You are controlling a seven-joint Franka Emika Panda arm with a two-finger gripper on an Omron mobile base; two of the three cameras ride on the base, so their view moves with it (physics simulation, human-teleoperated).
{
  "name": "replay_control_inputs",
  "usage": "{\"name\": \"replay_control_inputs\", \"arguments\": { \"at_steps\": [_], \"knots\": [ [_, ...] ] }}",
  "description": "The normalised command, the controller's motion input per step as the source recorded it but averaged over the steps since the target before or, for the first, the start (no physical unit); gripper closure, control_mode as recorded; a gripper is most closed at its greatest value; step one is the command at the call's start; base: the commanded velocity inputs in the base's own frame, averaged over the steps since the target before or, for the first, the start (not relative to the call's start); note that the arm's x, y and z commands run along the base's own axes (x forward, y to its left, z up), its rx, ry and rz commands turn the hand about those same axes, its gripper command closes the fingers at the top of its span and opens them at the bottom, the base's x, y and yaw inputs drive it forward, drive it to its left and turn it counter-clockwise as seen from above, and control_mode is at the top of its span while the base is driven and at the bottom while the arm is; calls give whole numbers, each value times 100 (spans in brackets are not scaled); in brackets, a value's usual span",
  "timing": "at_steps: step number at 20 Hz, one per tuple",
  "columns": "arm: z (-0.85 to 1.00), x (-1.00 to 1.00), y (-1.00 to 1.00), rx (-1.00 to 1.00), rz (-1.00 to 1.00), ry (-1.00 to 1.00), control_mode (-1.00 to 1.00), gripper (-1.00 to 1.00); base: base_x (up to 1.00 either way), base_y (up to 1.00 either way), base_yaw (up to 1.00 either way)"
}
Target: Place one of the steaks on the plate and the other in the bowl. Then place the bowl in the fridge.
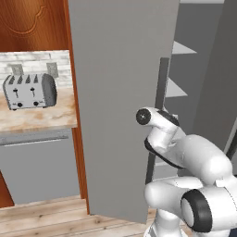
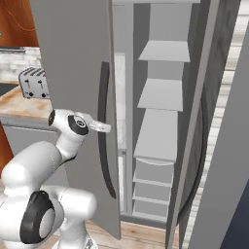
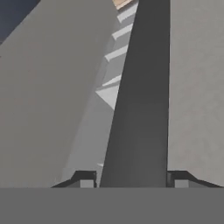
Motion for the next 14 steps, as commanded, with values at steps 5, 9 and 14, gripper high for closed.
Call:
{"name": "replay_control_inputs", "arguments": {
  "at_steps": [5,9,14],
  "knots": [
    [6,-32,18,-9,-24,3,-100,100,0,0,0],
    [4,0,3,-2,-15,15,-100,-100,0,0,0],
    [2,-2,8,-6,-11,7,-100,-100,0,0,0]
  ]
}}
